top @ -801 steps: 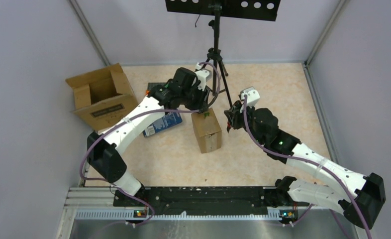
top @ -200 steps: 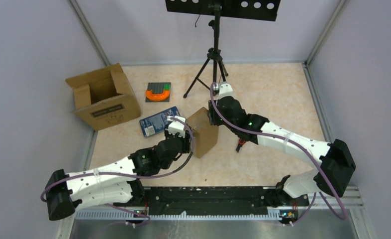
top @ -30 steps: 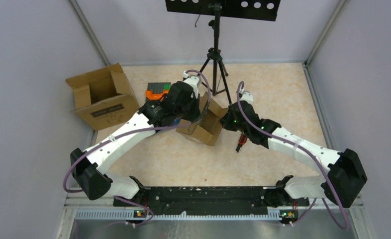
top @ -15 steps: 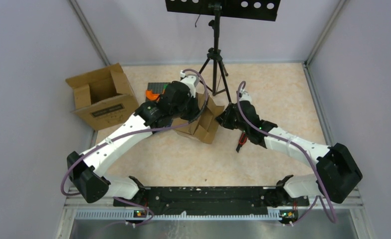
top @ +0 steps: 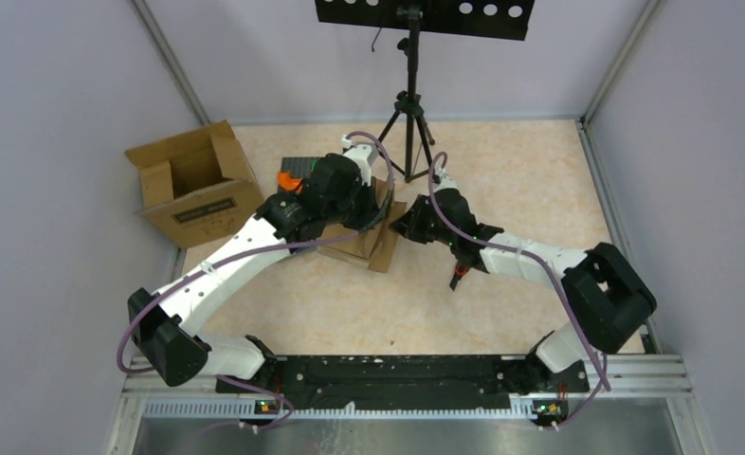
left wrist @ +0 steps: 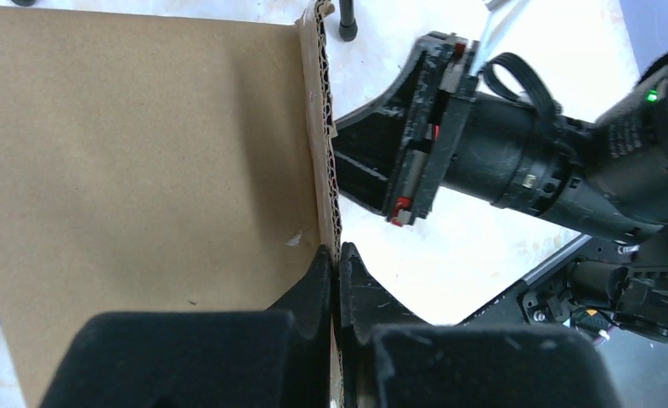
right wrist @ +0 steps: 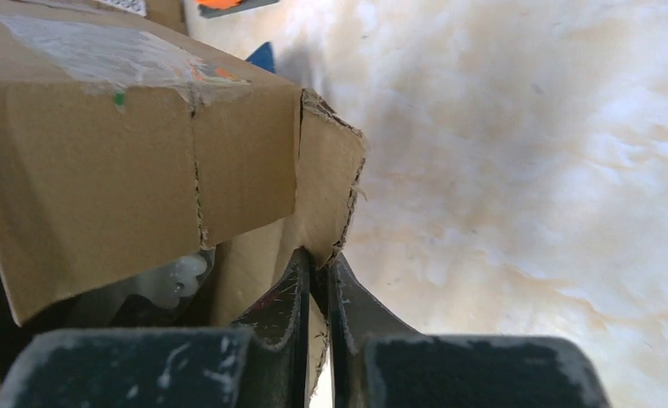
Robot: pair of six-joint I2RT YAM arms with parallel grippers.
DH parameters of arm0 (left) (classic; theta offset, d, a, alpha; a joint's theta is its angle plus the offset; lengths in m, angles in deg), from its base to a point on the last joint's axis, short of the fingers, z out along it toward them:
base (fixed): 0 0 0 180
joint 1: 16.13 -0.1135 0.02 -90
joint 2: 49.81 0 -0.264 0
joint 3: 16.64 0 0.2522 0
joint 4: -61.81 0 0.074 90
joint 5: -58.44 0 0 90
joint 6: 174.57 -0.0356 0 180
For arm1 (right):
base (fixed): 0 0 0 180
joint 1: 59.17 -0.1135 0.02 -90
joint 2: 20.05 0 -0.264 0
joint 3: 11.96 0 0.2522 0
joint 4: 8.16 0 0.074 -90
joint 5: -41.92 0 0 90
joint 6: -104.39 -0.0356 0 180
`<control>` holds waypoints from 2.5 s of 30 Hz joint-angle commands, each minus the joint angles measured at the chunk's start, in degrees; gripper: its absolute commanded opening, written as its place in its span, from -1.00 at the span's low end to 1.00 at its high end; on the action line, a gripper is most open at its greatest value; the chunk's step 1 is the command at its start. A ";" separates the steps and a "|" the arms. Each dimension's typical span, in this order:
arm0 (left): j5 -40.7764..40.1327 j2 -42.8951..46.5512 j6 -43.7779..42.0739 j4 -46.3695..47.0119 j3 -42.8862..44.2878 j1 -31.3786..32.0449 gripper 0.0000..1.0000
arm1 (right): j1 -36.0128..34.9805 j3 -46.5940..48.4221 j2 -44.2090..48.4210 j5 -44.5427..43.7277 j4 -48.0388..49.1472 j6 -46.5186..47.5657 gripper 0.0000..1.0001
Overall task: Unpack the express box
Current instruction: Pour the product into the express box, then place the express box at the center of the board.
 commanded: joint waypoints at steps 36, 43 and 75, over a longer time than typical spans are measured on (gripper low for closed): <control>-0.94 -5.85 -41.05 2.06 2.63 25.34 -1.00 | 8.30 1.55 -33.91 30.50 61.78 -23.06 -0.37; -5.28 -8.39 -39.65 3.42 -1.14 25.35 -1.00 | 8.74 1.18 -33.27 31.16 61.78 -22.74 -0.36; -9.17 6.54 -8.05 8.48 -3.64 2.50 -1.00 | 9.50 -12.75 15.48 6.43 13.28 -3.95 -0.26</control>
